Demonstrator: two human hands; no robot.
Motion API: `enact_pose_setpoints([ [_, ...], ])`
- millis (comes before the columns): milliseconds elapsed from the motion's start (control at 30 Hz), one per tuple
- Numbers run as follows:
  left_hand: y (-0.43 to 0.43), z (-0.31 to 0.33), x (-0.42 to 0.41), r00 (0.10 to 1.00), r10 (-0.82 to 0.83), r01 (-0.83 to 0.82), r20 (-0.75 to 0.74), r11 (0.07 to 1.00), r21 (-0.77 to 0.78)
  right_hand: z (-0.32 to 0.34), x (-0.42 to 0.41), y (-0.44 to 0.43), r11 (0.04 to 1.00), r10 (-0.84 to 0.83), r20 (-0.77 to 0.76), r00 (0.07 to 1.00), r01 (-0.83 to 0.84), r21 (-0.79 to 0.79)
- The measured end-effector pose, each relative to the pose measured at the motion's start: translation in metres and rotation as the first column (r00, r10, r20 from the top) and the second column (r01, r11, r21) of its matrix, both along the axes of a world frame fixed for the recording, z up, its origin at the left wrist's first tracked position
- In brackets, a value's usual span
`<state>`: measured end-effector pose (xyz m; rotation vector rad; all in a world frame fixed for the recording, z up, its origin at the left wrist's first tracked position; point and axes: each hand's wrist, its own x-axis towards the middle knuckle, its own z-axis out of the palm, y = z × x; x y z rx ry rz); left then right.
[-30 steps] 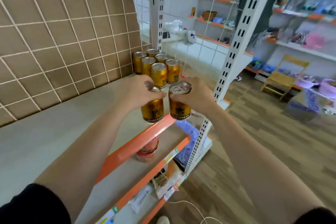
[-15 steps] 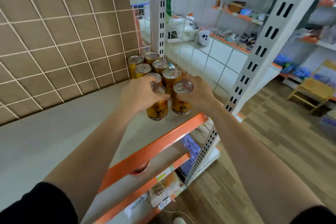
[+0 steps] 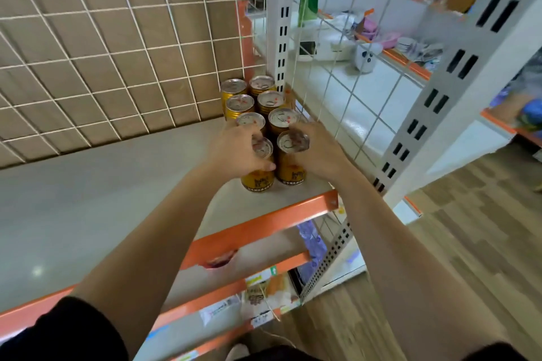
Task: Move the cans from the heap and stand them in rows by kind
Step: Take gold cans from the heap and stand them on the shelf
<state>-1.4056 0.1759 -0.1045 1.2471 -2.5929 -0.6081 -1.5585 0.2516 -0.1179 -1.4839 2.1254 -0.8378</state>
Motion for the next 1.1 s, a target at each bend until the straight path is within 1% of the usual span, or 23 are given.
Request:
enact_pose_setpoints([
  [67,-0.001,0.002,0.002,0.999,-0.034,0.034,0.035,0.999,0.005,0.001,-0.002,-0.002,1.000,0.007,-0.059,0.998,-0.008,-0.011],
  [100,0.000,0.001,0.003,0.999,-0.027,0.027,0.034,1.000,0.004,0.002,-0.002,-0.001,1.000,0.006,-0.076,0.997,-0.006,-0.010],
  [200,0.005,-0.004,0.001,0.998,0.053,-0.053,-0.035,0.999,-0.002,0.002,-0.003,0.001,1.000,0.014,-0.091,0.996,-0.016,-0.021],
  [300,0.010,-0.007,-0.003,0.993,0.102,-0.103,-0.059,0.994,-0.028,0.002,-0.003,0.001,0.999,0.025,-0.082,0.996,-0.027,-0.023],
  [567,0.024,-0.006,-0.005,0.979,0.157,-0.164,-0.129,0.985,-0.045,0.003,0.001,0.007,0.998,0.008,-0.072,0.997,-0.012,-0.057],
  [700,0.026,-0.007,-0.001,0.970,0.151,-0.154,-0.192,0.988,-0.003,0.006,0.007,0.011,0.997,0.022,-0.043,0.999,-0.025,-0.076],
  [767,0.029,-0.006,0.002,0.960,0.140,-0.135,-0.242,0.990,0.038,0.007,0.013,0.013,0.993,0.050,-0.103,0.993,-0.061,-0.103],
  [867,0.034,-0.009,0.014,0.949,0.151,-0.141,-0.278,0.988,0.057,0.008,0.027,0.011,0.980,0.102,-0.252,0.962,-0.141,-0.140],
  [933,0.035,-0.013,0.027,0.956,0.161,-0.154,-0.246,0.987,0.049,0.007,0.042,0.006,0.976,0.136,-0.331,0.934,-0.184,-0.118],
  [1000,0.036,-0.017,0.047,0.972,0.195,-0.195,-0.130,0.981,0.016,0.006,0.061,-0.001,0.973,0.170,-0.395,0.903,-0.218,-0.079],
  [1033,0.036,-0.019,0.059,0.971,0.227,-0.228,-0.067,0.974,-0.008,0.005,0.073,-0.005,0.968,0.195,-0.415,0.889,-0.242,-0.062],
  [1100,0.037,-0.022,0.088,0.957,0.289,-0.288,0.002,0.956,-0.064,0.001,0.100,-0.011,0.953,0.264,-0.416,0.870,-0.302,-0.028],
])
